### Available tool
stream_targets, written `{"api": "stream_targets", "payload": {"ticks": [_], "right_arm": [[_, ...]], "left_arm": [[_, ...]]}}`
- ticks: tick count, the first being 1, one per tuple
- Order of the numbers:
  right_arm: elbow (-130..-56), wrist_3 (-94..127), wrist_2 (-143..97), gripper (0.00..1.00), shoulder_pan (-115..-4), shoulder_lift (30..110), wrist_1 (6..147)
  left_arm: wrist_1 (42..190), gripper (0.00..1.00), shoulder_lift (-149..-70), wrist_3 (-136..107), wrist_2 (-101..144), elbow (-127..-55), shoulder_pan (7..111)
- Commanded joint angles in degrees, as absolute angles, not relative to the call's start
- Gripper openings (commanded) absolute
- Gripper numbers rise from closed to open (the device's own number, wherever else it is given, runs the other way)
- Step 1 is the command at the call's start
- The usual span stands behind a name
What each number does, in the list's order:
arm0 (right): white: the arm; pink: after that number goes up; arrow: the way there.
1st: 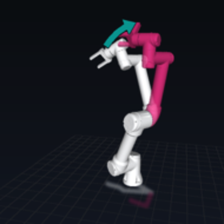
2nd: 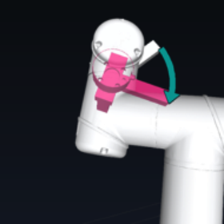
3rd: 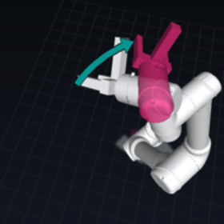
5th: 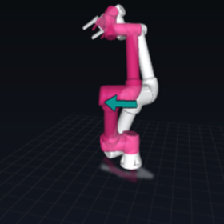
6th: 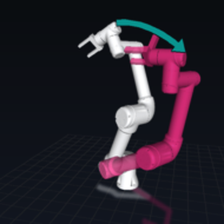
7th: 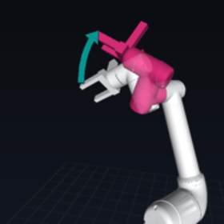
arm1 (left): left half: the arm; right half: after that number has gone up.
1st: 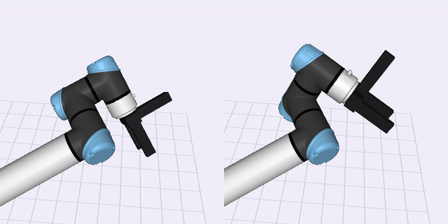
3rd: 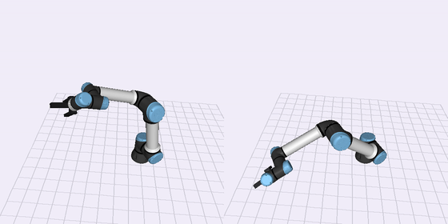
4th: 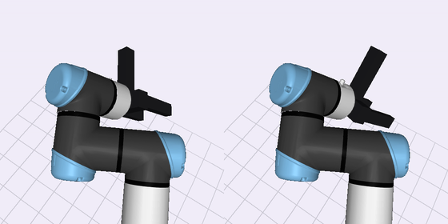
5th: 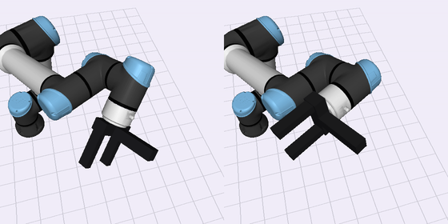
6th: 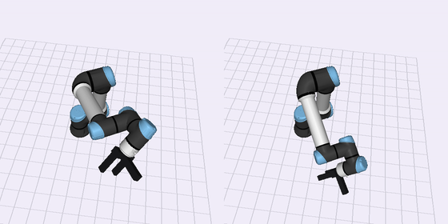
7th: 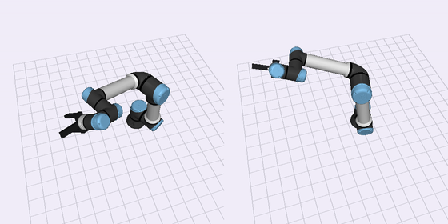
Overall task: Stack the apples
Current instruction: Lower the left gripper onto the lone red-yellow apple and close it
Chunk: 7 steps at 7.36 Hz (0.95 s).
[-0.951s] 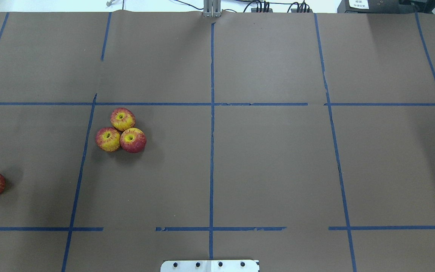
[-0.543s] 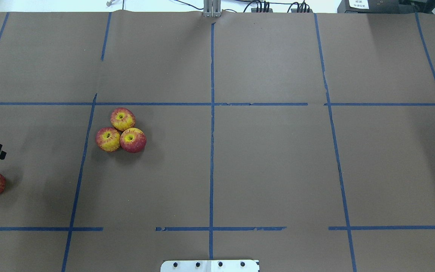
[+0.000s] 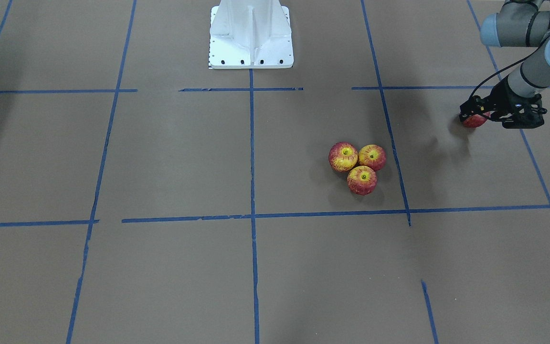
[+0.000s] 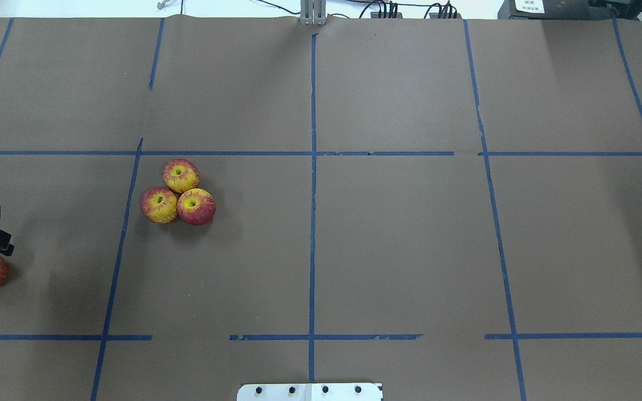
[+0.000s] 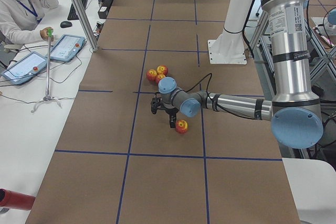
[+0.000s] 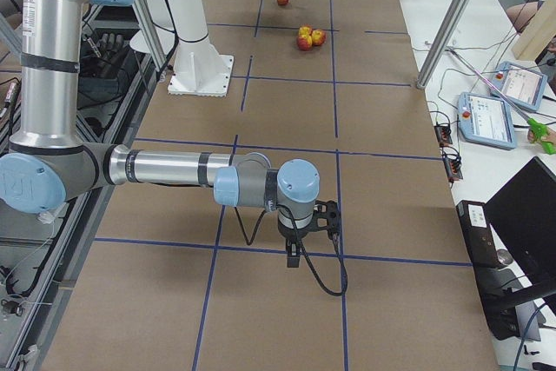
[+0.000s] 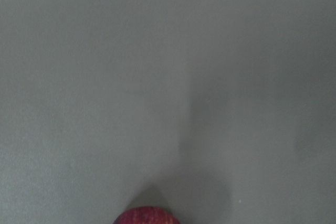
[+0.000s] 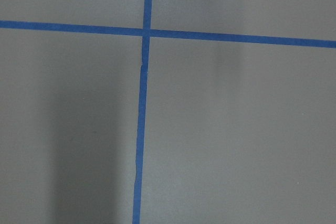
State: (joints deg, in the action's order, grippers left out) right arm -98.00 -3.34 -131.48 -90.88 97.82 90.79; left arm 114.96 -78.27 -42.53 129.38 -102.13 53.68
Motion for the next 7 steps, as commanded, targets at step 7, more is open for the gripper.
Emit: {"api": "stream_targets", "payload": {"ticks": [7], "right_arm": [[-98.0, -3.34, -131.48, 1.0, -90.88, 97.82, 90.79]], "left_arm": [[115.31, 0.95, -77.17, -42.01, 127.97, -98.62, 48.87]]}}
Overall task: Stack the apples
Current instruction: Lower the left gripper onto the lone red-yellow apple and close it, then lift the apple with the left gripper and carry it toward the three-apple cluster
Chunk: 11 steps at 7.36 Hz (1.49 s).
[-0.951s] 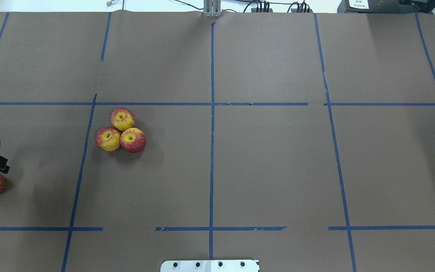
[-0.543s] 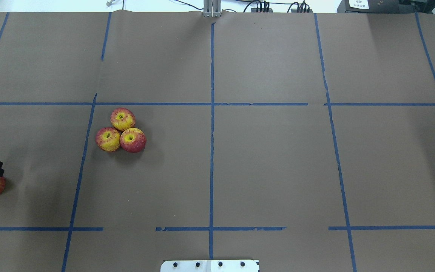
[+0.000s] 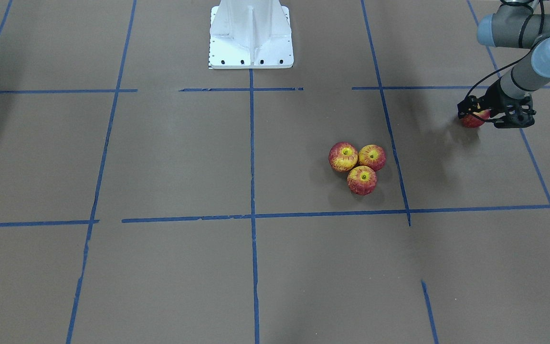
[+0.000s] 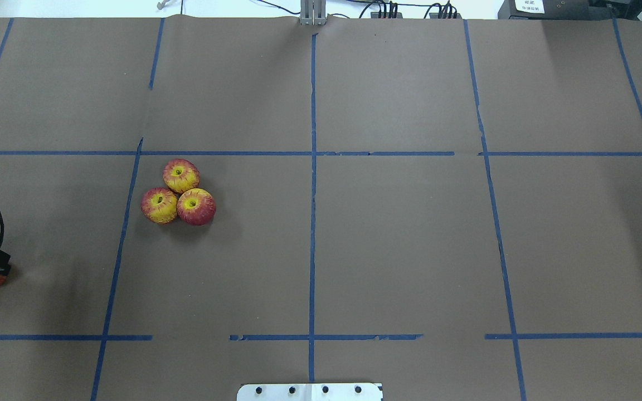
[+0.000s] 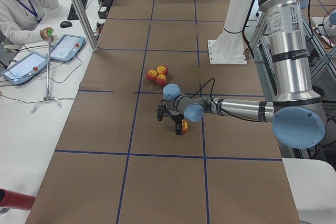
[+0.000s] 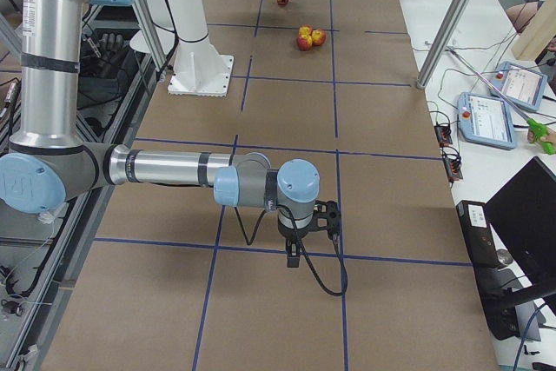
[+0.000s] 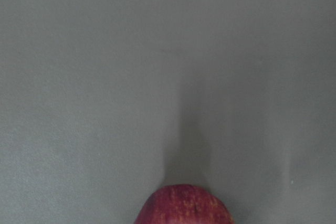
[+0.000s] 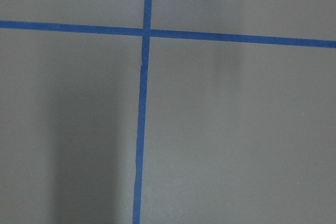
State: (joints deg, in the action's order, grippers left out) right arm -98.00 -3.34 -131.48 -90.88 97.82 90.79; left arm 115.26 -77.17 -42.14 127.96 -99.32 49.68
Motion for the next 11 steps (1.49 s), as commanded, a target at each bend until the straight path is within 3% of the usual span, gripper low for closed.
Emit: {"api": "stream_targets", "payload": {"ticks": [1, 2, 3, 5, 9, 11], "right_arm": [[-98.0, -3.34, -131.48, 1.0, -90.88, 97.82, 90.79], [-98.0, -3.34, -131.48, 1.0, -90.88, 97.82, 90.79], [-98.0, -3.34, -131.48, 1.0, -90.88, 97.82, 90.79], [-98.0, -3.34, -131.48, 1.0, -90.88, 97.82, 90.79], [-98.0, -3.34, -131.48, 1.0, -90.88, 97.82, 90.79], [-98.0, -3.34, -131.48, 1.0, -90.88, 97.82, 90.79]], "left_arm": [[115.31, 0.58, -77.25, -42.1, 128.14, -98.61, 48.78], [115.14, 0.17, -77.26, -42.1, 128.14, -99.05, 48.78], [114.35, 0.0, -77.08, -42.27, 128.49, -102.97, 49.56], [106.91, 0.0, -80.56, -44.28, 129.54, -112.03, 50.1], [105.82, 0.0, -100.85, -61.75, 129.9, -106.29, 49.66], [104.6, 0.0, -105.37, -63.98, 129.82, -103.45, 49.4]]}}
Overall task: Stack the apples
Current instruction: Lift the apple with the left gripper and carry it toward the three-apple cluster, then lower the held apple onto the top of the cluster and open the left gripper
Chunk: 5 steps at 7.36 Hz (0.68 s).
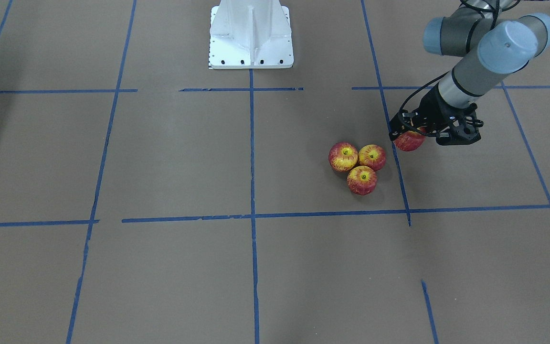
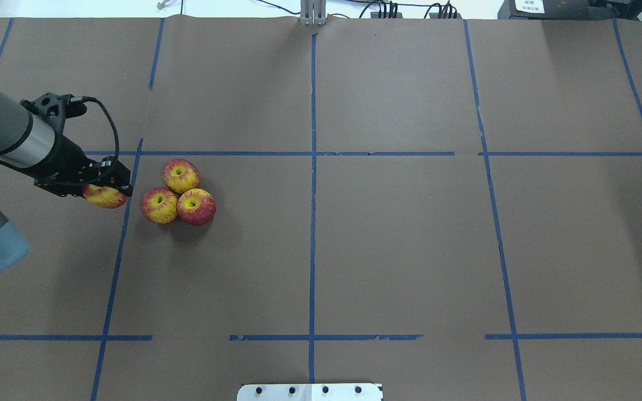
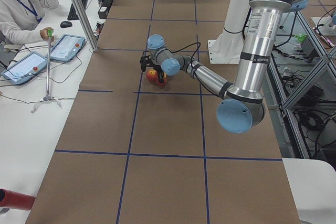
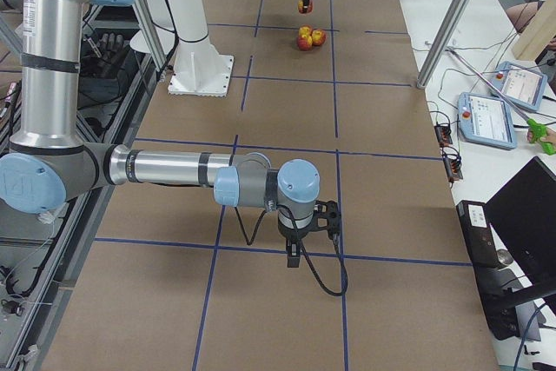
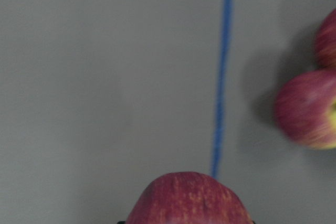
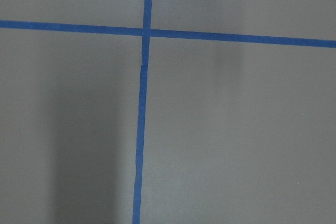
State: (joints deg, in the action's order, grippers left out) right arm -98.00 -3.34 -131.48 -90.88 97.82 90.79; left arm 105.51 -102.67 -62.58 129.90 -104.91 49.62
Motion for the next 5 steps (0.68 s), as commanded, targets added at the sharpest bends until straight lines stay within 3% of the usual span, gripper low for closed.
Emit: {"api": "stream_targets", "payload": {"ticks": [1, 5], "right_arm": [[-98.0, -3.34, -131.48, 1.0, -90.88, 97.82, 90.79], [-98.0, -3.34, -131.48, 1.0, -90.88, 97.82, 90.79]], "left_arm": [[104.24, 0.0, -107.21, -64.94, 129.81, -101.97, 49.22], [104.15, 0.0, -111.53, -68.82, 125.78, -98.0, 45.35]]}}
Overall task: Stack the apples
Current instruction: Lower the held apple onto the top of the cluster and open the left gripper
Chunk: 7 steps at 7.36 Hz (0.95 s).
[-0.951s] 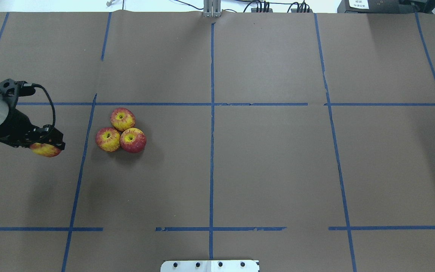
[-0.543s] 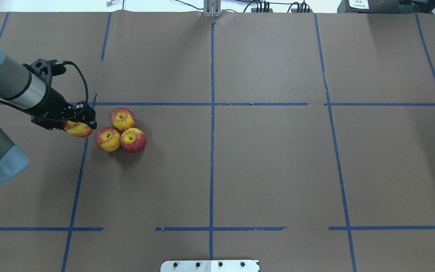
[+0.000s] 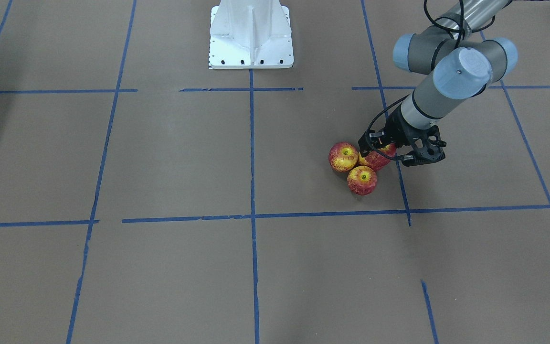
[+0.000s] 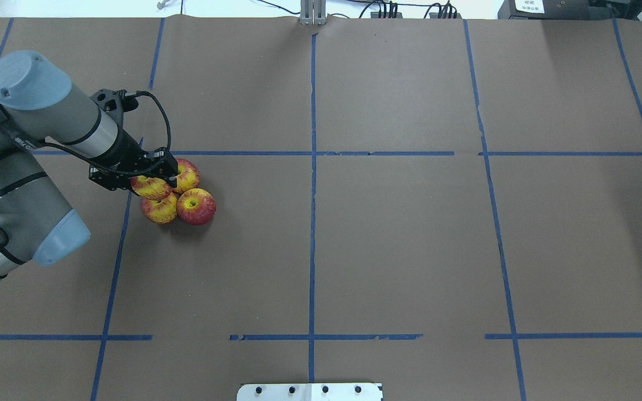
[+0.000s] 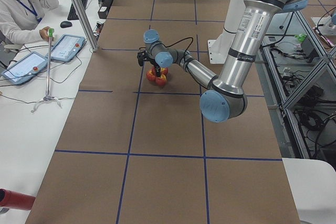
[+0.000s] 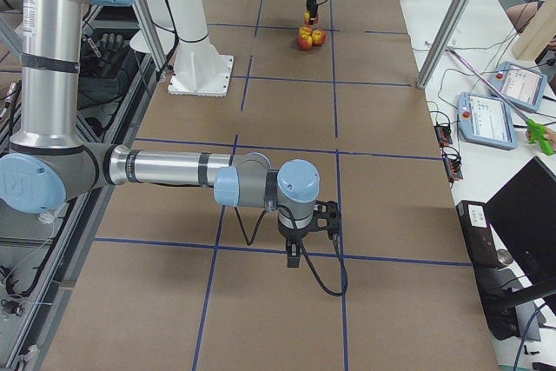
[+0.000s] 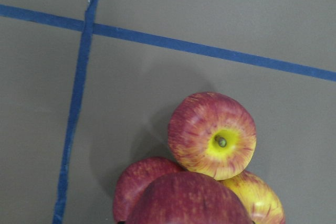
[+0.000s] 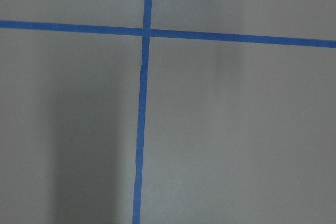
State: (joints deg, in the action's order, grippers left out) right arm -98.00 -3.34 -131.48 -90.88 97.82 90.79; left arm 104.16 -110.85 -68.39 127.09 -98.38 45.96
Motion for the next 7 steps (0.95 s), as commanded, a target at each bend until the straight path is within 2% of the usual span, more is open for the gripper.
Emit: {"api": "stream_targets", "payload": {"ticks": [1, 2, 5, 6, 7], "right_arm": [[-98.0, -3.34, -131.48, 1.0, -90.88, 97.82, 90.79], [-98.0, -3.34, -131.48, 1.0, -90.88, 97.82, 90.79], [-98.0, -3.34, -131.48, 1.0, -90.88, 97.82, 90.79], [-98.0, -3.34, -131.48, 1.0, -90.88, 97.82, 90.79], [-98.0, -3.34, -131.48, 1.0, -90.88, 97.82, 90.79]], "left_arm": [[103.72, 0.0, -111.88, -69.17, 125.77, -98.0, 45.35], [102.06, 0.0, -113.1, -69.17, 125.68, -97.65, 45.0], [101.69, 0.33, -113.55, -69.17, 125.68, -97.21, 44.56], [101.69, 0.71, -113.47, -69.17, 125.68, -97.21, 44.3], [101.69, 0.84, -113.47, -69.17, 125.68, -97.21, 43.69]]}}
